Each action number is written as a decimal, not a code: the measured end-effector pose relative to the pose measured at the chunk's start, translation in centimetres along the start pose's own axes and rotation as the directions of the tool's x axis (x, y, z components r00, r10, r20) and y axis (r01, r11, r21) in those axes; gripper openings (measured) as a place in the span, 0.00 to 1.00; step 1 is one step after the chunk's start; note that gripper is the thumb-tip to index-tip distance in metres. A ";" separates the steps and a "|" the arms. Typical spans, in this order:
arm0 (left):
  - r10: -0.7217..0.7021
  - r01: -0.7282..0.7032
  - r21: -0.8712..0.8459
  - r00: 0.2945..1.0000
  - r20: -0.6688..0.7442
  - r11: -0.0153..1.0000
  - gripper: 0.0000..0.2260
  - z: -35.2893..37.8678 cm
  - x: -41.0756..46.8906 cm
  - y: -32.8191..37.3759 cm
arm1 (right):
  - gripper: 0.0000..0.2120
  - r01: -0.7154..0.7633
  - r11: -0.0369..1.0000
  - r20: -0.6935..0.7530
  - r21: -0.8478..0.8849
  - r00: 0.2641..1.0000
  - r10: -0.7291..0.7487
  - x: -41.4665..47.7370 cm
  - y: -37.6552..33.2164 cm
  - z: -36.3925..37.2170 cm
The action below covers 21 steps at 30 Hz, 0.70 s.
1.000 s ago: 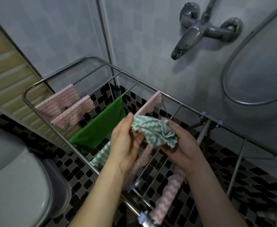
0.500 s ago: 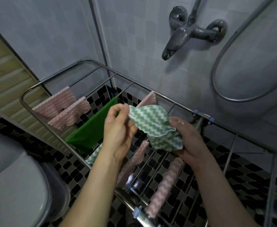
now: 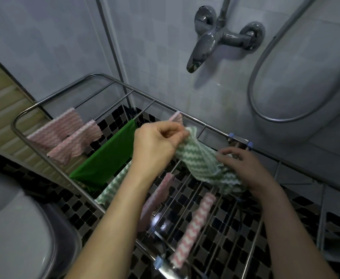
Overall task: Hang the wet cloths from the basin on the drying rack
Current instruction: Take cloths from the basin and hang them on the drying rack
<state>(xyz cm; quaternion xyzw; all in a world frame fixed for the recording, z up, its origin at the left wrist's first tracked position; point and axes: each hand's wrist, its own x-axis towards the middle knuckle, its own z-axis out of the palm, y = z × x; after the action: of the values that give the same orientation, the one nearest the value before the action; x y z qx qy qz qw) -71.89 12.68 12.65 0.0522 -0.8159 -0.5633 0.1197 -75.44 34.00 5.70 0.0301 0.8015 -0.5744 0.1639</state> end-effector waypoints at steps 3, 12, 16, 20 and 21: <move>0.016 -0.019 -0.024 0.995 -0.100 1.000 0.05 -0.1 1.1 -0.5 | 0.12 -0.090 0.978 0.039 0.189 0.996 0.084 -0.1 1.0 -0.4; 0.160 -0.239 0.208 0.929 0.335 0.949 0.05 3.0 2.4 -0.4 | 0.19 0.245 0.969 0.092 -0.041 0.966 -0.241 0.2 -1.6 -0.9; 0.219 -0.327 0.204 0.880 0.422 0.923 0.07 3.9 2.9 -0.8 | 0.15 0.387 0.918 0.290 0.091 0.871 -0.396 1.2 -4.3 0.5; 0.161 -0.260 0.173 0.883 0.441 0.950 0.14 3.4 3.2 -0.4 | 0.08 0.331 0.941 0.184 0.068 0.923 -0.338 1.9 -4.5 -0.9; 0.092 -0.207 0.199 0.877 0.472 0.958 0.17 3.3 3.3 -0.7 | 0.06 0.325 0.945 0.149 0.041 0.933 -0.327 2.0 -4.3 -1.5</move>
<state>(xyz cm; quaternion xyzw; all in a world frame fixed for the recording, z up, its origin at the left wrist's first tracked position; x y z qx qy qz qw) -75.89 14.69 11.36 -0.1312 -0.8854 -0.4442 -0.0397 -78.70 33.62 9.41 -0.1462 0.7756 -0.6006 0.1276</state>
